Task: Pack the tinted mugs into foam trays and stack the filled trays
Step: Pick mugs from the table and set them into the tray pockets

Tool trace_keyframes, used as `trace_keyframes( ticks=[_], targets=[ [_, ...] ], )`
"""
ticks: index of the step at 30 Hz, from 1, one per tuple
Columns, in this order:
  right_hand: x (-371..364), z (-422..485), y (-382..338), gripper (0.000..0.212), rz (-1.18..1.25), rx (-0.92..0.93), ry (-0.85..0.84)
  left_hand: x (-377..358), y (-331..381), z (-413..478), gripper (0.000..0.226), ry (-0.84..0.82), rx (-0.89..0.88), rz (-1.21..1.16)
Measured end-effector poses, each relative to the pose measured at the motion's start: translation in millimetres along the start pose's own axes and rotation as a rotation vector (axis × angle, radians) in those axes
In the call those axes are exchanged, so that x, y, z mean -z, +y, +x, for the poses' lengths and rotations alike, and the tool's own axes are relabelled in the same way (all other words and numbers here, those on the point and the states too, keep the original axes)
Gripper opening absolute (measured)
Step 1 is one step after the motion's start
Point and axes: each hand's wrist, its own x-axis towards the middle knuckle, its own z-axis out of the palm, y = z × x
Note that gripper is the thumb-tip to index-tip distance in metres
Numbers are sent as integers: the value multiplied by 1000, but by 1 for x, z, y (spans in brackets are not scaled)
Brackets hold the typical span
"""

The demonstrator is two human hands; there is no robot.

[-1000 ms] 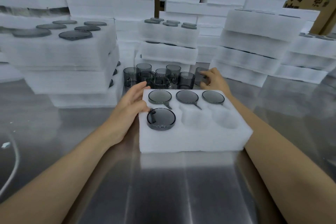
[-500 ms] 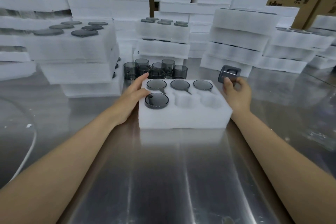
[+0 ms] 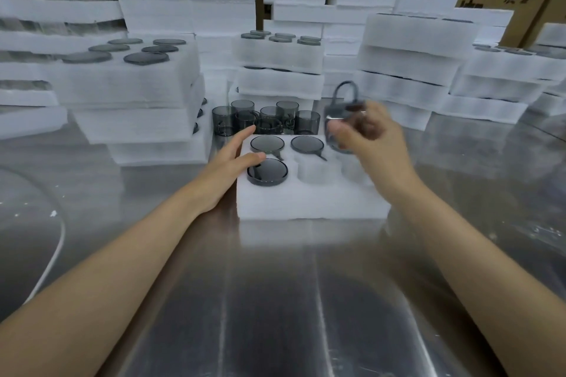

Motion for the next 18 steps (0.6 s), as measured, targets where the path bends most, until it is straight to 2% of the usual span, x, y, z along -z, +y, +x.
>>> trace_keyframes(
  ticks=[2,4,8,14,18],
  targets=[
    [-4,-6,1,31,-130,-17,-147,0,0,0,83,1,-1,4],
    [-5,-9,2,45,-161,-40,-230,0,-1,0,83,4,-1,0],
    [-7,-12,2,53,-274,26,-241,0,-2,1,80,8,-2,6],
    [-12,-20,0,62,-710,198,-255,0,-1,0,76,15,-8,11],
    [-19,-25,-2,72,-918,198,-215,-1,1,-1,63,20,-9,10]
  ],
)
